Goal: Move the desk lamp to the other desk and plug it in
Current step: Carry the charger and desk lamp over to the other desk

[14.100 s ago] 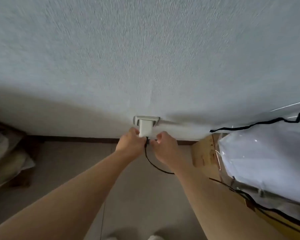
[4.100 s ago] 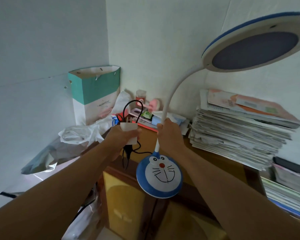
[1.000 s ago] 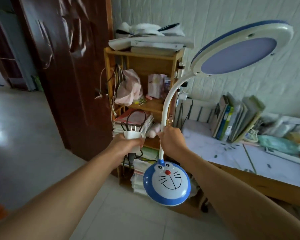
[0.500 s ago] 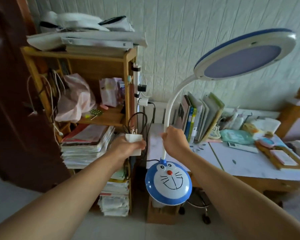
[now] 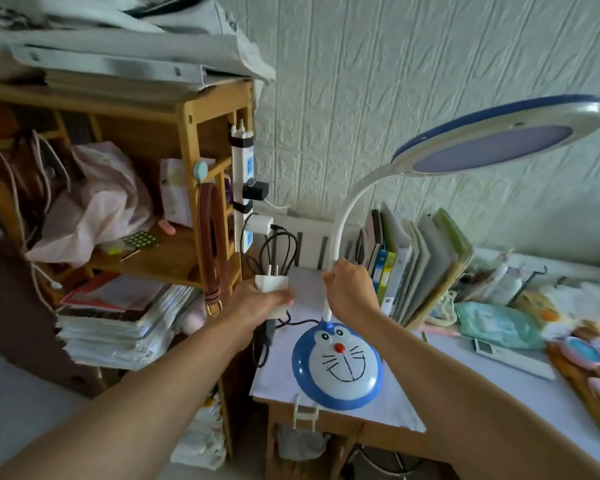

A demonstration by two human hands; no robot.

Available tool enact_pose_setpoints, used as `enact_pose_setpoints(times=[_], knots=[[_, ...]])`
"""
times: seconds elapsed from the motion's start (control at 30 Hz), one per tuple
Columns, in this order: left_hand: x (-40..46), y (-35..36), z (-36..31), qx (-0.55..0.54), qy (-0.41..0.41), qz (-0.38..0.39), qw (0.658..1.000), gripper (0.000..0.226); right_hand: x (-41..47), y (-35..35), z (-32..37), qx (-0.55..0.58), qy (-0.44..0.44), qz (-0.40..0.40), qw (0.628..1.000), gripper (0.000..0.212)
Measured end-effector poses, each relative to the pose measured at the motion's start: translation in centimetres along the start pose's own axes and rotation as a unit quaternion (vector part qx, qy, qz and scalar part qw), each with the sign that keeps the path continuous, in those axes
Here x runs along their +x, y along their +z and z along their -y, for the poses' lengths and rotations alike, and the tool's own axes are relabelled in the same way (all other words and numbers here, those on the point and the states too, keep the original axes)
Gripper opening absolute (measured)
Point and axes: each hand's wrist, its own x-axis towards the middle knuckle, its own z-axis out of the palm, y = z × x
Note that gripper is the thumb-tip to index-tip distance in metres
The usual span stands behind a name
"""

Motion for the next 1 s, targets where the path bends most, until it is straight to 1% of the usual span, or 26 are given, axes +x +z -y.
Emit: enact_pose_setpoints(times=[0.13,0.33,0.53,0.63,0.73,0.87,0.97,1.0], knots=[[3.4,1.3,0.6,0.011,-0.016,-0.015,1.0,0.029,3.8,1.4,-1.6,0.005,0.006,0.02,1.0,0.024],[9.2,2.2,0.7,0.024,-0.011,0.0,1.0,0.021,9.3,3.7,-2.6,0.01,0.04,0.034,0.999,0.023],[15.1,3.2,1.4,0.035,-0.019,0.029,0.999,0.021,14.2,6.2,-3.6,0.016,0.066,0.034,0.997,0.02],[17.0,3.8,2.2,0.032,-0.03,0.041,0.998,0.027,15.9,7.4,-4.4,0.014,0.057,0.027,0.998,0.02],[18.6,4.7,3.2,0.032,-0.034,0.039,0.998,0.023,17.8,8.5,-5.1,0.036,0.063,0.033,0.997,0.02],[19.9,5.9,4.5,0.063,-0.025,0.034,0.997,0.034,20.3,10.1,-6.2,0.056,0.079,0.06,0.994,0.021],[20.3,6.5,5.4,0.091,-0.003,0.026,0.995,0.02,21.8,11.4,-7.4,0.068,0.078,0.075,0.992,0.02],[20.3,6.6,5.6,0.1,0.005,0.023,0.995,0.016,22.2,11.8,-7.6,0.088,0.085,0.089,0.988,0.021]])
